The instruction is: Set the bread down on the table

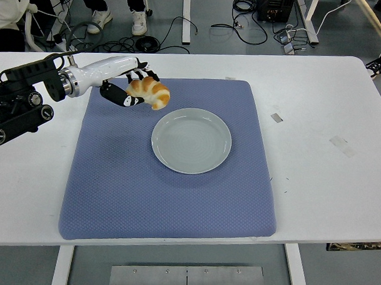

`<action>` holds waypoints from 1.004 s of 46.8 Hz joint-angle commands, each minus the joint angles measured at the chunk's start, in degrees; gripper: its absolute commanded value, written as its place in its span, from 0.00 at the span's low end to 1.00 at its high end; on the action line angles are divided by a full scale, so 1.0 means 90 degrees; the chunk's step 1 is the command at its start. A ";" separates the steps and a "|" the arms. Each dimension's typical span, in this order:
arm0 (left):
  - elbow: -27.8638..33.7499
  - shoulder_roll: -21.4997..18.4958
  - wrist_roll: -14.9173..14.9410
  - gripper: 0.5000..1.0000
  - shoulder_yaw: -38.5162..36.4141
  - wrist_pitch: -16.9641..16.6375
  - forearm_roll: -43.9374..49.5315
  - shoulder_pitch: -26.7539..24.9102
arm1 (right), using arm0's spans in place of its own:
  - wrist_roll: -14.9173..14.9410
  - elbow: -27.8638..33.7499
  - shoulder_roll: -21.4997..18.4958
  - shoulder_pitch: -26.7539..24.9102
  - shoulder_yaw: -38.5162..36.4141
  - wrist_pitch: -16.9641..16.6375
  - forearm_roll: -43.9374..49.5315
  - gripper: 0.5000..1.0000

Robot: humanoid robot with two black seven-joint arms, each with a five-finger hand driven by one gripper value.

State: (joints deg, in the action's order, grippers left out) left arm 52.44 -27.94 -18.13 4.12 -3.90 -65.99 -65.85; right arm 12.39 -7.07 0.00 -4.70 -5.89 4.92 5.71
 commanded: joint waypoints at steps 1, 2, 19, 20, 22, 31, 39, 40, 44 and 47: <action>0.0003 -0.0157 0.0003 0.03 -0.0018 -0.0064 -0.0001 0.0129 | 0.0000 -0.0005 0.0000 -0.0005 0.0000 0.0000 0.0000 1.00; 0.0003 -0.0206 0.0003 0.03 -0.0018 -0.0084 -0.0001 0.0168 | 0.0010 0.0004 0.0000 -0.0005 0.0000 0.0000 0.0000 1.00; -0.0007 -0.0499 0.0003 0.04 0.0001 -0.0552 0.0009 0.0861 | 0.0000 -0.0005 0.0000 0.0005 0.0000 0.0000 0.0000 1.00; -0.0007 -0.0499 0.0003 0.04 0.0001 -0.0572 0.0018 0.0891 | 0.0000 -0.0005 0.0000 0.0005 0.0000 0.0000 0.0000 1.00; -0.0007 -0.0490 0.0003 0.04 0.0011 -0.0601 0.0047 0.0930 | 0.0000 -0.0005 0.0000 0.0005 0.0000 0.0000 0.0000 1.00; -0.0026 -0.0431 0.0022 0.19 -0.0028 -0.0601 0.0321 0.0930 | 0.0000 -0.0005 0.0000 0.0005 0.0000 0.0000 0.0000 1.00; -0.0046 -0.0431 0.0061 0.72 -0.0038 -0.0562 0.0506 0.0891 | 0.0000 -0.0005 0.0000 0.0005 0.0000 0.0000 0.0000 1.00; -0.0046 -0.0431 0.0071 0.73 -0.0038 -0.0553 0.0526 0.0891 | 0.0000 -0.0005 0.0000 -0.0005 -0.0010 0.0000 0.0000 1.00; -0.0046 -0.0431 0.0081 0.74 -0.0047 -0.0543 0.0546 0.0901 | 0.0000 -0.0005 0.0000 0.0005 0.0000 0.0000 0.0000 1.00; -0.0046 -0.0431 0.0081 0.75 -0.0048 -0.0543 0.0546 0.0910 | 0.0000 -0.0005 0.0000 0.0005 0.0000 0.0000 0.0000 1.00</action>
State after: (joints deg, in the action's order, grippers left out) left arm 52.03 -31.82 -17.40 3.73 -8.80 -61.14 -57.77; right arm 12.39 -7.12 0.00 -4.67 -5.90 4.91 5.71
